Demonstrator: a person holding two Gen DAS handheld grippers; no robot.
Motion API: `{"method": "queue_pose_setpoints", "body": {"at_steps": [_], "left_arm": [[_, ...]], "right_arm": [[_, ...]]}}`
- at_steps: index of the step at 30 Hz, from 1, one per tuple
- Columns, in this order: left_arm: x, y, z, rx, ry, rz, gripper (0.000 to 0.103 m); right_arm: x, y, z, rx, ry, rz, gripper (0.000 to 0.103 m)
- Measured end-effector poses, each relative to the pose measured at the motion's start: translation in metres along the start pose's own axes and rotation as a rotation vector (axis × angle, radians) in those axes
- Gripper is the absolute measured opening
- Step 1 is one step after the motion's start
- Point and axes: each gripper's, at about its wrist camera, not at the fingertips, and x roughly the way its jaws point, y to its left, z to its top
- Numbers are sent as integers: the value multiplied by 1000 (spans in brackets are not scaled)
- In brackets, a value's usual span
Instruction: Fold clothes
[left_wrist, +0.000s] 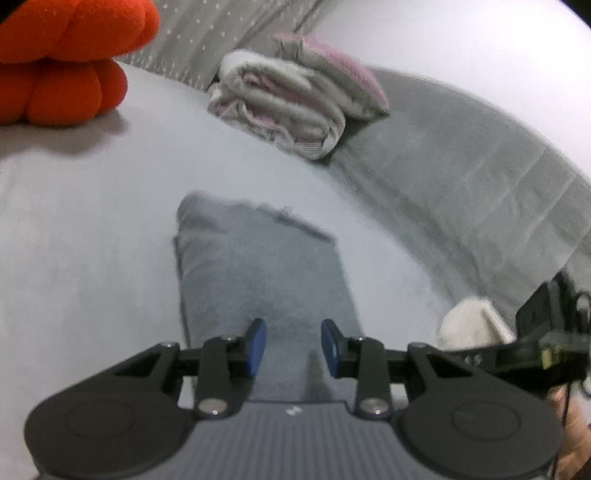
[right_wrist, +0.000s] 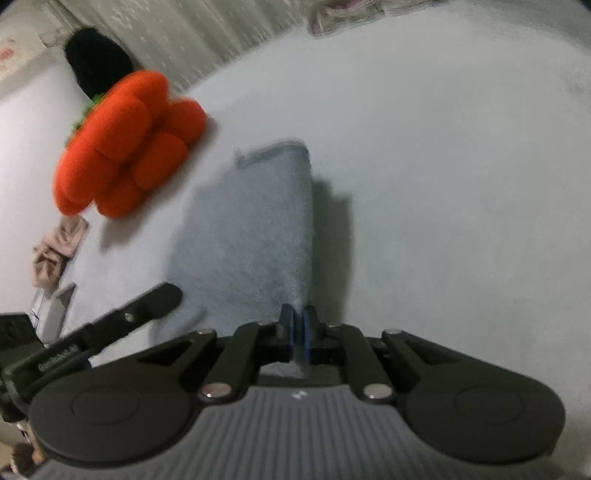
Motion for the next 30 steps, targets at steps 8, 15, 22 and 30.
{"method": "queue_pose_setpoints", "body": {"at_steps": [8,15,22,30], "left_arm": [[8,-7,17,81,-57,51,33],[44,14,39,42,-91,68,33],[84,34,76,-13,-86,141,33],[89,60,100,-176,-45,201,40]], "right_arm": [[-34,19,4,-91,-277,48,34],[-4,28,4,-185,-323,125,36],[26,18,17,-177,-321,77,36],[19,-2,31,-76,-352,67,36]]}}
